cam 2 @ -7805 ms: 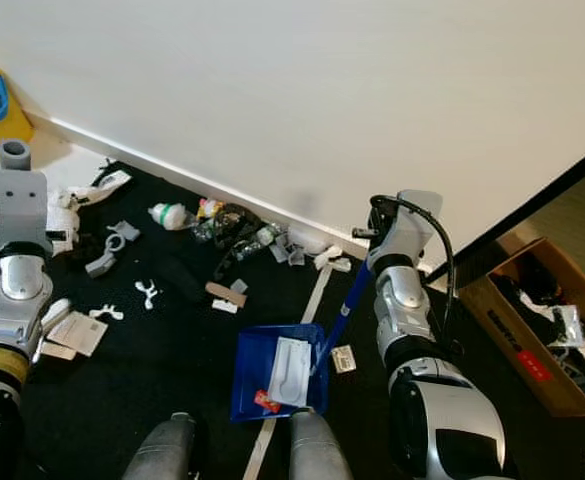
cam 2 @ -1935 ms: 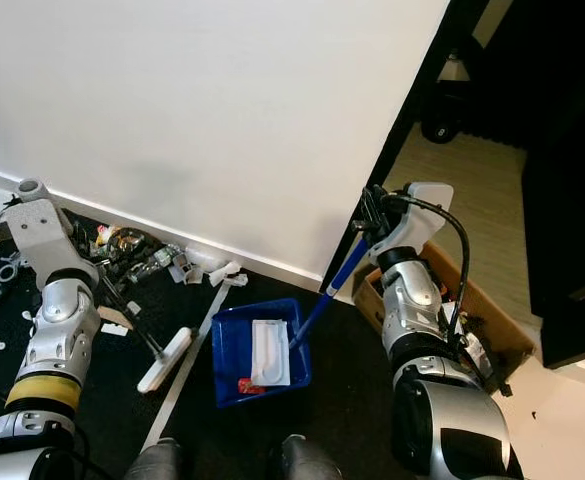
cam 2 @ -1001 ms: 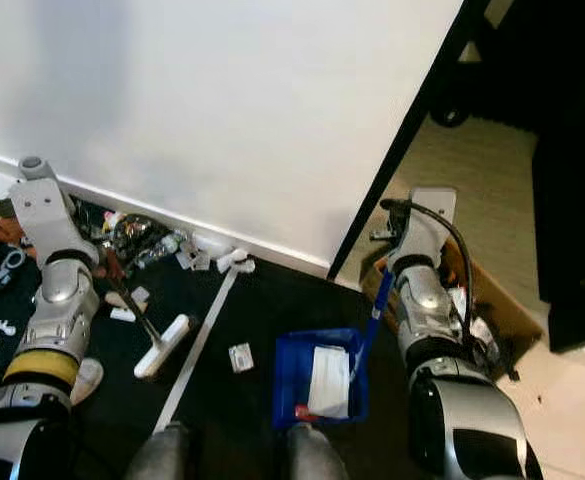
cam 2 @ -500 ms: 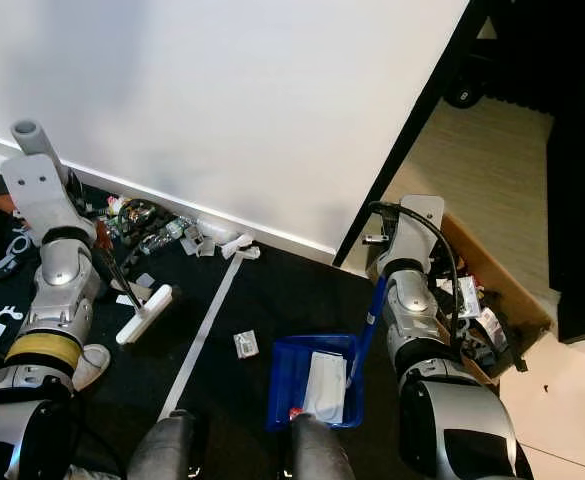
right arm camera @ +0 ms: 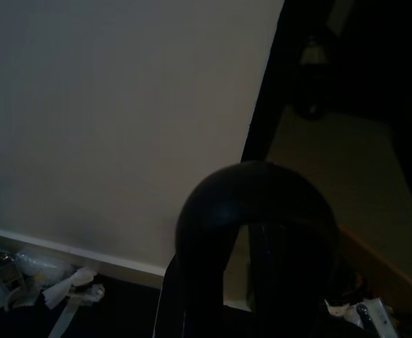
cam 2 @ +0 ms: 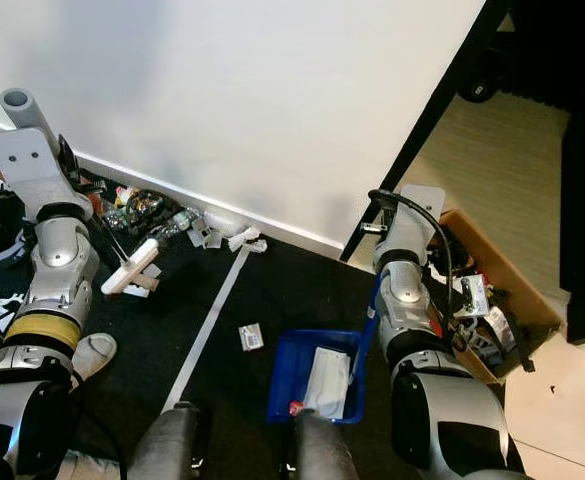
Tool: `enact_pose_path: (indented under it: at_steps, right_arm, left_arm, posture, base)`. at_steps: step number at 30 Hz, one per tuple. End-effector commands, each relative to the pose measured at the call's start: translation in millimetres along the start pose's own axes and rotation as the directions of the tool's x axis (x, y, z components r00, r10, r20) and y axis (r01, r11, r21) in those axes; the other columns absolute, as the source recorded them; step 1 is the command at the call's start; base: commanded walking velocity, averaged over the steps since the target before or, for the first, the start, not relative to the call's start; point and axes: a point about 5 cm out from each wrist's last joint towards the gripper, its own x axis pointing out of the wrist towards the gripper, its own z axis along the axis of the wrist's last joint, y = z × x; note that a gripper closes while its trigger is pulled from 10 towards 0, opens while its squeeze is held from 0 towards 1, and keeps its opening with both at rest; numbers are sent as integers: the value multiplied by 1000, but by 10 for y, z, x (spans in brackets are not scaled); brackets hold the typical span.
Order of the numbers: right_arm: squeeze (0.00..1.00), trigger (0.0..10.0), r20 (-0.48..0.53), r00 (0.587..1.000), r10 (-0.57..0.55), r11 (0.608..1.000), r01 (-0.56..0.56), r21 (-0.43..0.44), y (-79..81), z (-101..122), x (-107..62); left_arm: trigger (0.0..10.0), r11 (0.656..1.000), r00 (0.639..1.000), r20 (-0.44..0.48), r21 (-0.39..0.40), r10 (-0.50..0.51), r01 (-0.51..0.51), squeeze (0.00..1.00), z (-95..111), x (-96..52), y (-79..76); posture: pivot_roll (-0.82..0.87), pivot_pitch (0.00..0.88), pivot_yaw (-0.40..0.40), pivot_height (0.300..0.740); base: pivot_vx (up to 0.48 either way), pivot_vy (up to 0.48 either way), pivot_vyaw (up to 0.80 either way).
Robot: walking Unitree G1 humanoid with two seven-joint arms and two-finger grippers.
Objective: Sweep floor
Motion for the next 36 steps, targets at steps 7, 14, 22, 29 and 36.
enact_pose_path:
  at_steps: [7,14,22,29,36]
  right_arm:
    - [0,10000,16,999,39,992,-40,118,154,-14,-32]
    - [0,10000,30,999,11,987,-16,161,103,41,8]
    - [0,10000,38,999,16,978,-23,208,121,122,72]
    - [0,10000,14,999,50,981,-52,185,170,69,47]
    - [0,10000,-20,999,41,989,-38,140,106,-73,-48]
  left_arm:
    - [10000,999,984,-174,17,-40,44,0,-401,-252,-115]
    - [10000,999,982,-183,9,-37,39,0,-408,-285,-178]
    - [10000,999,978,-206,30,-27,33,0,-444,-303,-220]
    - [10000,997,976,-213,62,-38,52,0,-467,-300,-212]
    - [10000,984,970,-235,147,-60,97,0,-550,-328,-191]
  posture:
    - [84,288,-59,740]
    - [84,283,-55,740]
    - [79,281,-53,740]
    - [79,280,-52,740]
    - [66,275,-56,740]
  base:
    - [0,0,0]
    - [0,0,0]
    - [0,0,0]
    - [0,0,0]
    - [0,0,0]
